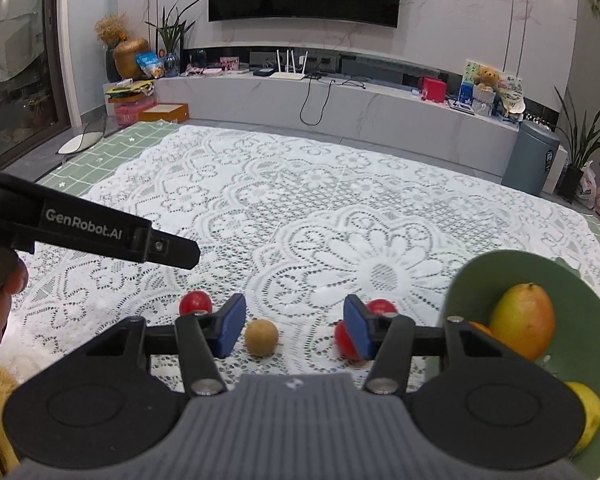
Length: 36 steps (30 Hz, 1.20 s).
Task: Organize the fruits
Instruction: 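Withdraw both open tools toward the remaining tomatoes and kiwi, then grasp the brown kiwi with the right tool while the left tool grasps a red tomato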
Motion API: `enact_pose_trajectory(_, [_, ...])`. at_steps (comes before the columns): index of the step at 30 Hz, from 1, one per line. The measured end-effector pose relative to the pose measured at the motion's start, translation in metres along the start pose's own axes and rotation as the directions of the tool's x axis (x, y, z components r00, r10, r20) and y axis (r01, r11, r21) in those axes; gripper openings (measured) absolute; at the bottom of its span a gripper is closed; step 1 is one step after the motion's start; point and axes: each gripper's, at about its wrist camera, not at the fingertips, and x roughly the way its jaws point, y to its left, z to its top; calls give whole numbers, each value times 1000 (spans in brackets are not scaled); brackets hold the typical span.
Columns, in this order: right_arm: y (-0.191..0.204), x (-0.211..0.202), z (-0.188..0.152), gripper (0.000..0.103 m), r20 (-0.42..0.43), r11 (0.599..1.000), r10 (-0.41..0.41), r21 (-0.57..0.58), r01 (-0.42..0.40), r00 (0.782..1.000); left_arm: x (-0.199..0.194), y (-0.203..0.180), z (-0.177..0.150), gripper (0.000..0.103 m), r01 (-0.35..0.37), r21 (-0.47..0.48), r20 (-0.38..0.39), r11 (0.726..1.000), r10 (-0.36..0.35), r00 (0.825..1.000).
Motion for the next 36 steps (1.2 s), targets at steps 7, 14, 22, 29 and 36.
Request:
enact_pose_trajectory(7, [7, 22, 1, 40, -26, 1000, 25, 2, -24, 999, 10, 9, -8, 55, 22, -42, -40, 999, -24, 999])
enact_pose_trajectory(14, [12, 35, -3, 37, -44, 999, 51, -3, -51, 998, 18, 17, -11, 54, 49, -99, -66, 994, -56, 996])
enact_pose_trajectory(22, [15, 44, -5, 36, -69, 998, 54, -18, -55, 996, 29, 11, -15, 48, 50, -73, -108, 996, -58, 992])
enact_pose_trajectory(29, [17, 46, -9, 36, -88, 998, 57, -27, -59, 994, 36, 4, -18, 41, 8, -7, -116, 1000, -9, 993])
enact_pose_trajectory(36, [14, 55, -11, 28, -130, 998, 55, -7, -56, 990, 43, 2, -20, 32, -17, 22, -140, 1000, 20, 990])
